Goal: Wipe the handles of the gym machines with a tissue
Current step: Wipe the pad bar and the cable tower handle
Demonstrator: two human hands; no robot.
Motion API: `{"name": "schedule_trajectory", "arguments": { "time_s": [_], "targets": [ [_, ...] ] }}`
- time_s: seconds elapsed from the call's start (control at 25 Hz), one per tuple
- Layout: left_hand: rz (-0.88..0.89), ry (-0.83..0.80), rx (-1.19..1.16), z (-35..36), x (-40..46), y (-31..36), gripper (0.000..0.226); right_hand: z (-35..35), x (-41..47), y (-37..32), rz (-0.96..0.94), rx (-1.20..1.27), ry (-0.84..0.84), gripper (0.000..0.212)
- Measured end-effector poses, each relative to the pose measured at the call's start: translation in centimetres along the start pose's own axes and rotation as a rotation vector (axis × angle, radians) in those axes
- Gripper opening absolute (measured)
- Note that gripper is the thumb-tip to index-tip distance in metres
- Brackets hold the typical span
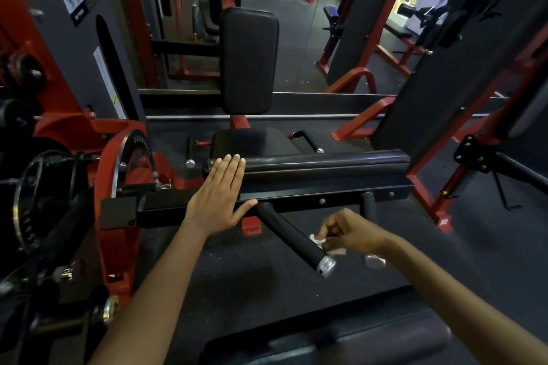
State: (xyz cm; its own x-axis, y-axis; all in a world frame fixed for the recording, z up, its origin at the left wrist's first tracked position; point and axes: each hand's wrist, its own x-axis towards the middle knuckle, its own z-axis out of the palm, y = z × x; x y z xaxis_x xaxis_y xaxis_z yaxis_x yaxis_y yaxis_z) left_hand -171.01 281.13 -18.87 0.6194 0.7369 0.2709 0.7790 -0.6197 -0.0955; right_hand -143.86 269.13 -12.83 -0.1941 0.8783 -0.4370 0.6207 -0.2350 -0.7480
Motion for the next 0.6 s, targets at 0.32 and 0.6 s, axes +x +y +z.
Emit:
{"name": "schedule_trajectory", "arguments": {
  "time_s": [0.32, 0.6],
  "targets": [
    [-0.005, 0.002, -0.021, 0.1, 0.0, 0.0, 0.086, 1.0, 2.9, -1.5, 0.078, 0.171, 0.115, 0.021],
    [-0.008, -0.005, -0.022, 0.4, 0.1, -0.1, 0.086, 4.2, 7.2, -2.9, 0.277, 0.567, -0.001, 0.024]
  ]
}}
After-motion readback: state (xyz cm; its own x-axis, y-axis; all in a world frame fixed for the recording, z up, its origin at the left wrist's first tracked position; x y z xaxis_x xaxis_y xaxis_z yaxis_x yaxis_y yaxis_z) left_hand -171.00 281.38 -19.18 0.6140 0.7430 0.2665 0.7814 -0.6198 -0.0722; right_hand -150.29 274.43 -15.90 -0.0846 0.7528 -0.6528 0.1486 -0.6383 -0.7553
